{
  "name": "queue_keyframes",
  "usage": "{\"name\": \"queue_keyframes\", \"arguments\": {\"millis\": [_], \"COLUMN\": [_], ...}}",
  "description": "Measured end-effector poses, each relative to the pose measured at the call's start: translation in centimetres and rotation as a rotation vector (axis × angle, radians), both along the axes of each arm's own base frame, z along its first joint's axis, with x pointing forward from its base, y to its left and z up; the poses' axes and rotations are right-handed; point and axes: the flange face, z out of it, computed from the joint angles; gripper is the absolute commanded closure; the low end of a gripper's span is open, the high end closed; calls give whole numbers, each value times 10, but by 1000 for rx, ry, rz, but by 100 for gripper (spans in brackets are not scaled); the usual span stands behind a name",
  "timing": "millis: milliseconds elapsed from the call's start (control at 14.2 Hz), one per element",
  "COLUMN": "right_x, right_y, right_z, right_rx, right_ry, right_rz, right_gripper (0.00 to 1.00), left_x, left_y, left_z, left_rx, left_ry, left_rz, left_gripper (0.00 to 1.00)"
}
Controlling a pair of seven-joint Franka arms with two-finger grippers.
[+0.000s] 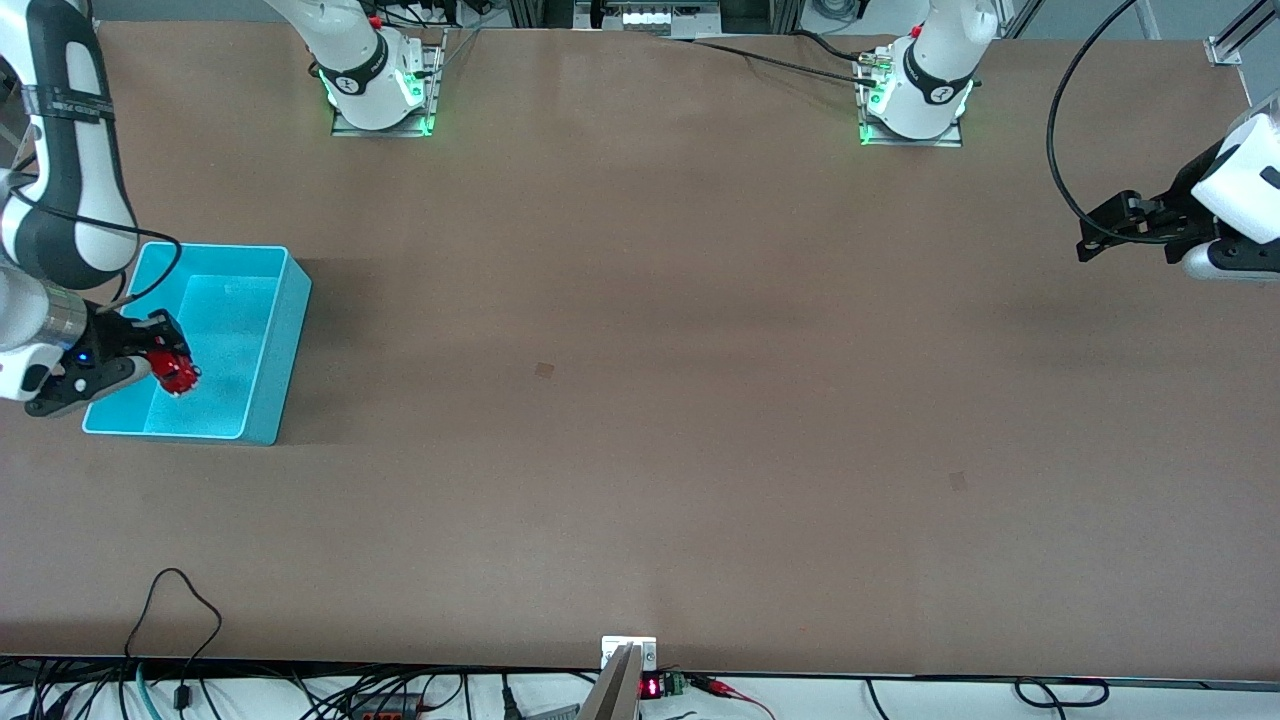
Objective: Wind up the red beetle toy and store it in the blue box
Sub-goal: 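Carry the car over the cyan box and lower it inside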
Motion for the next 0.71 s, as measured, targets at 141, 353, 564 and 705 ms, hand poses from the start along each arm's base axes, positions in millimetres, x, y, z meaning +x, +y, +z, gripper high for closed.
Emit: {"name": "queue_keyframes", "arguments": {"millis": [141, 353, 564, 705], "right_x": [-15, -40, -57, -67], "right_y": [-13, -28, -27, -28], "right_z": [-18, -54, -83, -97], "right_rx": [-11, -23, -33, -38], "right_ry": [41, 75, 82, 78], "right_rz": [-105, -186, -236, -251], "right_gripper": [100, 100, 100, 100], "left_x": [0, 0, 0, -1], "left_y": [0, 0, 0, 0], "left_z": [0, 0, -1, -1], "left_rx": [0, 0, 0, 0], "left_ry": [0, 1, 6, 10], "left_rz": [0, 0, 0, 1], "left_gripper": [0, 0, 0, 0]}}
